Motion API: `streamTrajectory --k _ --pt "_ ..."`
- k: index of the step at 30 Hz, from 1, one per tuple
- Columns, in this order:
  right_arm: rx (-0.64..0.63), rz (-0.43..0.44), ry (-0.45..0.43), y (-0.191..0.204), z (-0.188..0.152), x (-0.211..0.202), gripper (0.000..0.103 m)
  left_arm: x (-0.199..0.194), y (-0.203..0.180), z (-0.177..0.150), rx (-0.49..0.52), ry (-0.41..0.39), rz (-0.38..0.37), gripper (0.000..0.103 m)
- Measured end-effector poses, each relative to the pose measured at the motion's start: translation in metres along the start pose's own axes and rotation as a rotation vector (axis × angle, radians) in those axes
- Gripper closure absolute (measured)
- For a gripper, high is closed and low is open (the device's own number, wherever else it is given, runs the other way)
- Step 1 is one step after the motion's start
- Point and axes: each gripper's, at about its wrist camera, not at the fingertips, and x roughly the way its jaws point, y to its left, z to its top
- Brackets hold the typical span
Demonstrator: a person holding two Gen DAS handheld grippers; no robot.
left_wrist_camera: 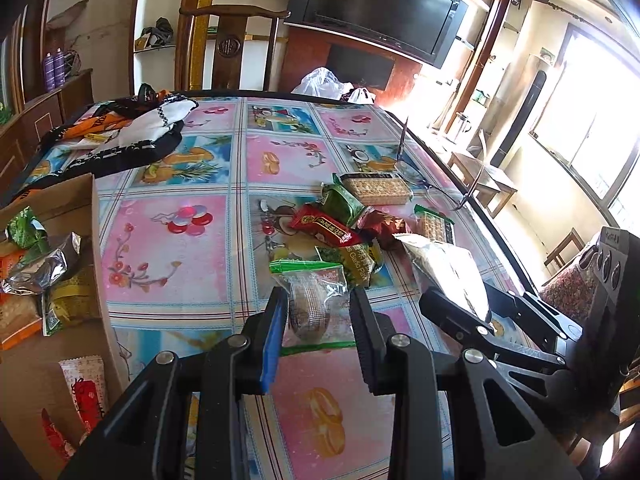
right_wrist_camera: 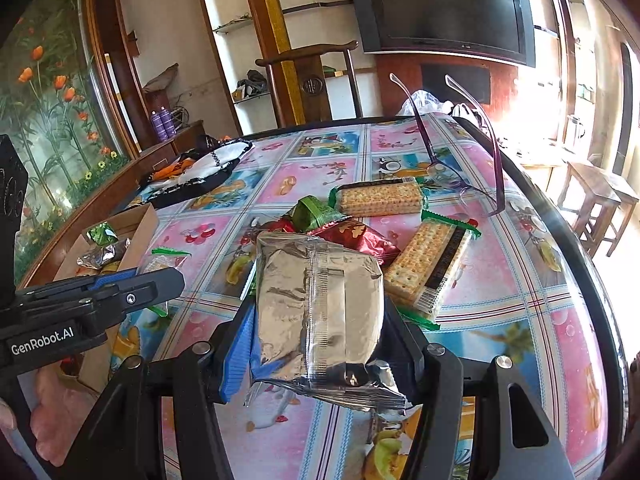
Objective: Organize snacks
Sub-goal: 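Hold the clear packet in the left gripper while the right holds the foil packet above the table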
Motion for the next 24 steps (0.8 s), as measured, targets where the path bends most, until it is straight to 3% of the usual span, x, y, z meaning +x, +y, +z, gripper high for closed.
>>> streamTrajectory --k 24 --pt "0.004 0.008 -0.004 0.0069 -0.0009 -0.0001 0.040 -0.0086 0.0094 0.0015 -0.020 -0.015 0.000 0.072"
